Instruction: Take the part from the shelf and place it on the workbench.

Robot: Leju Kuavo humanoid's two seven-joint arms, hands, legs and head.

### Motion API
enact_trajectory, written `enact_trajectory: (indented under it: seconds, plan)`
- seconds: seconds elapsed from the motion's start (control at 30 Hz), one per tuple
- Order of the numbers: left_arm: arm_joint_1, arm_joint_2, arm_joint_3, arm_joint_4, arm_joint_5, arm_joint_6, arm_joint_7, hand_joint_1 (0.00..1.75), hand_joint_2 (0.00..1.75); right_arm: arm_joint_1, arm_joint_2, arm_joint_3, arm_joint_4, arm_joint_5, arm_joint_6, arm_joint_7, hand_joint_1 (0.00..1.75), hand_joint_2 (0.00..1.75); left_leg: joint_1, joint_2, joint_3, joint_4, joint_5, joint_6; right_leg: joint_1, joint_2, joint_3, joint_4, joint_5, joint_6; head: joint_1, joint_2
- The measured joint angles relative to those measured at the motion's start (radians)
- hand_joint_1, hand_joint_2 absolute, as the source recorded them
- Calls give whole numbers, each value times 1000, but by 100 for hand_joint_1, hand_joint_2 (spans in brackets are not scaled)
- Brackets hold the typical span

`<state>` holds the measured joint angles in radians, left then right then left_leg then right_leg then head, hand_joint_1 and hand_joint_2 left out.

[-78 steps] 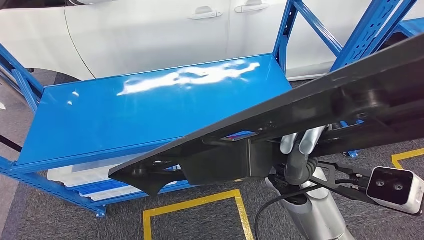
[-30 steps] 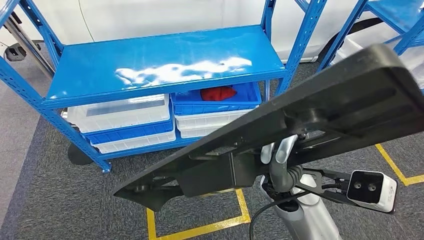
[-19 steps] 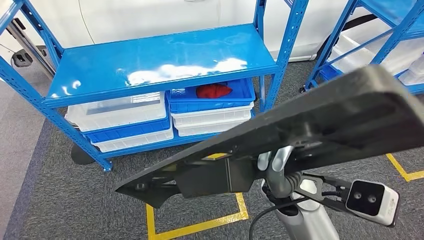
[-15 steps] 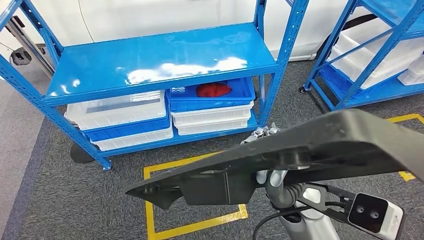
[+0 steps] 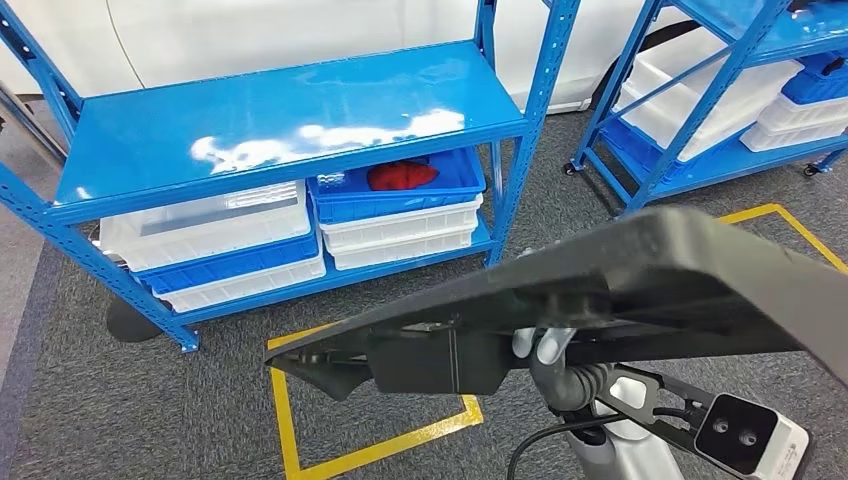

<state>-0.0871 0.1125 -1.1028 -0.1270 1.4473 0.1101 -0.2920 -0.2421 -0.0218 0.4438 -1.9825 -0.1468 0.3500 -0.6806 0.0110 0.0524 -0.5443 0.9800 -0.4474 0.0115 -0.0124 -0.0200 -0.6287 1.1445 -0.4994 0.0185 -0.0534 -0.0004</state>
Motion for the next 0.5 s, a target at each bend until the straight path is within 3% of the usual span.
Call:
enact_trajectory:
  seconds: [0.07,0.1,0.17,0.23,0.27,0.33,0.37,0.4,0.43,0.5]
  plan:
    - [-1,-2,0,0,0,-6,-2,0,0,-1,-3,-2,13,4,-28,0,175,175,-5,12,-1,8,-5,-8,7,-34,52,-113,40,-12,0,0]
    - [-1,-2,-1,0,0,-9,-3,0,0,-4,-3,-6,22,10,-31,0,175,175,-8,19,-2,11,-7,-13,11,-41,58,-131,42,-19,0,0]
    - [-4,-3,-3,0,0,-15,-7,0,0,-15,-1,-23,46,34,-14,0,175,175,-9,35,-3,12,-8,-23,13,-24,52,-134,45,-31,0,0]
    - [-10,-4,-3,0,0,-19,-12,0,0,-34,8,-40,68,61,5,0,175,175,-6,28,-7,27,-23,-34,9,-7,51,-141,53,-42,0,0]
    - [-13,-4,-3,0,0,-19,-15,0,0,-44,16,-45,77,70,10,0,175,175,-4,10,-22,63,-47,-40,7,1,52,-146,58,-48,0,0]
    - [-14,-6,-3,0,0,-20,-18,0,0,-60,29,-50,96,79,16,0,175,175,0,-28,-80,193,-113,-47,6,18,50,-149,63,-55,0,0]
    - [-12,-7,-3,0,0,-20,-18,0,0,-65,34,-53,106,79,18,0,175,175,1,-38,-112,263,-139,-48,6,29,49,-149,64,-56,0,0]
    - [-10,-8,-3,0,0,-20,-17,0,0,-67,36,-56,115,81,19,0,175,175,1,-41,-132,303,-145,-49,7,40,49,-148,64,-57,0,0]
    - [-8,-10,-3,0,0,-20,-17,0,0,-70,38,-58,125,85,17,0,175,175,1,-43,-135,304,-131,-48,8,52,50,-146,64,-57,0,0]
    - [-7,-13,-3,0,0,-20,-19,0,0,-79,45,-61,142,100,3,0,175,175,1,-58,-88,191,-57,-41,9,77,50,-142,64,-55,0,0]
